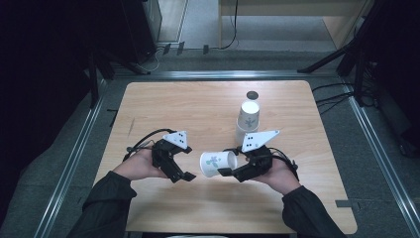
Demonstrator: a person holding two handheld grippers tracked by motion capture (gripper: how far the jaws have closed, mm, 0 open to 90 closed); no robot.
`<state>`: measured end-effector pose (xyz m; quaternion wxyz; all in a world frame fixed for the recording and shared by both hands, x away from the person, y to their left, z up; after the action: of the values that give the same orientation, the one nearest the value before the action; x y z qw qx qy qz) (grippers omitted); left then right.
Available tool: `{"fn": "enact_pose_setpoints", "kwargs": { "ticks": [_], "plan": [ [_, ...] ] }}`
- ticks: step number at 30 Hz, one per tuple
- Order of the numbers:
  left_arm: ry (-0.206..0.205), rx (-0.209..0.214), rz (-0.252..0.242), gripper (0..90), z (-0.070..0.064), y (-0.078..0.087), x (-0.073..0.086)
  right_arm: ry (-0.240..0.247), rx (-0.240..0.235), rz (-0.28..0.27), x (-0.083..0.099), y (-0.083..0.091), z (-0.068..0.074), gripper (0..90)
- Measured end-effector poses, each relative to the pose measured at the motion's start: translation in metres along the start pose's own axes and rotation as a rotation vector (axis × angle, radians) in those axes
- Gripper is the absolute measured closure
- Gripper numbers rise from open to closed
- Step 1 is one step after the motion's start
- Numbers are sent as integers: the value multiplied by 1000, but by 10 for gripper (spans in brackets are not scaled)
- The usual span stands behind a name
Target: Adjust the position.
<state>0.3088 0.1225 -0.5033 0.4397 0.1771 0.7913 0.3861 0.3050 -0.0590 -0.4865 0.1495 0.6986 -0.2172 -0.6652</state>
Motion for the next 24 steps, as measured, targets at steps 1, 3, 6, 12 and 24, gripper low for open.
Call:
{"fn": "enact_pose_setpoints", "kwargs": {
  "ticks": [1, 3, 6, 12, 24],
  "plan": [
    [2, -3, -4, 27, 0, -1, 1, 0, -2, -1, 0, 1, 0, 341],
    [4, -7, -7, 27, -1, -2, 3, 1, -3, -1, 0, 1, 0, 341],
    [24, -4, -26, 27, -3, -4, 6, -4, -9, -4, 0, 2, 1, 341],
    [56, 11, -56, 26, -9, -7, 9, -18, -24, -14, 0, 1, 3, 341],
    [73, 67, -127, 26, -6, -12, 0, -20, -40, -20, -1, -2, 3, 341]
  ]
}}
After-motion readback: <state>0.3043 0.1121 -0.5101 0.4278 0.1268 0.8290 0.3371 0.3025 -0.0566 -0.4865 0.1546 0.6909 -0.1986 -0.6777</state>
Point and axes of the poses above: each handheld gripper's, and its own axes: y roughly backward along the jaws, x roughly out of its underside, z roughly to its left, the point moved 7 cm from there along -y, roughly forward along the jaws, and after that the axes turned 15 degrees about y, right-handed, at the moved point
